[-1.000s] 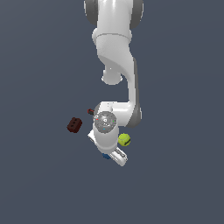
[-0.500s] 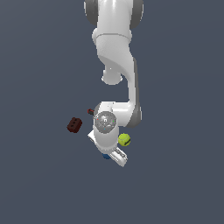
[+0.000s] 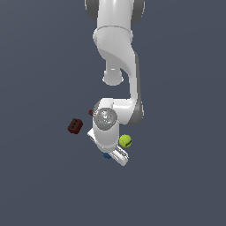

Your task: Pick up a designated object from a clutter of objects.

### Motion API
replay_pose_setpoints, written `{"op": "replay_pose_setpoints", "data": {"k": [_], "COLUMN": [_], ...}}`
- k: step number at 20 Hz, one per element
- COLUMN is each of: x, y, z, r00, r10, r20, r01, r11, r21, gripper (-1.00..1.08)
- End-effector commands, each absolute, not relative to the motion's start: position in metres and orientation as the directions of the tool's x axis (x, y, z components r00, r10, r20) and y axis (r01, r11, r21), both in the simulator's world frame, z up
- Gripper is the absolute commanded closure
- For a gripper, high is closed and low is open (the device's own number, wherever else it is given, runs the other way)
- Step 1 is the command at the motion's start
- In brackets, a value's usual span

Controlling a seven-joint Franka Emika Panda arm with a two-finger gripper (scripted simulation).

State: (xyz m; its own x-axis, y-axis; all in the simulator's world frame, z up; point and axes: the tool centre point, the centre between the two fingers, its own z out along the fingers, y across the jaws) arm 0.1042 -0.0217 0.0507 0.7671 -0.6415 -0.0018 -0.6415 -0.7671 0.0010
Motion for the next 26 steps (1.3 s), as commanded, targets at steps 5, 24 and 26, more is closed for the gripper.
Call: {"op": "replay_pose_setpoints", "data": {"k": [5, 24, 26], "x": [0.099, 0.071, 0.069], "y": [-0.025, -0.045, -0.047], "z": [0.095, 0.314, 0.334], "r00": [0.767, 0.766, 0.766], "r10": [-0.642, -0.643, -0.643], "r20": [-0.001, 0.000, 0.000], "r01": [-0.642, -0.643, -0.643], "r11": [-0.767, -0.766, -0.766], "r21": [-0.001, 0.000, 0.000], "gripper": [1.08, 1.08, 1.08]}}
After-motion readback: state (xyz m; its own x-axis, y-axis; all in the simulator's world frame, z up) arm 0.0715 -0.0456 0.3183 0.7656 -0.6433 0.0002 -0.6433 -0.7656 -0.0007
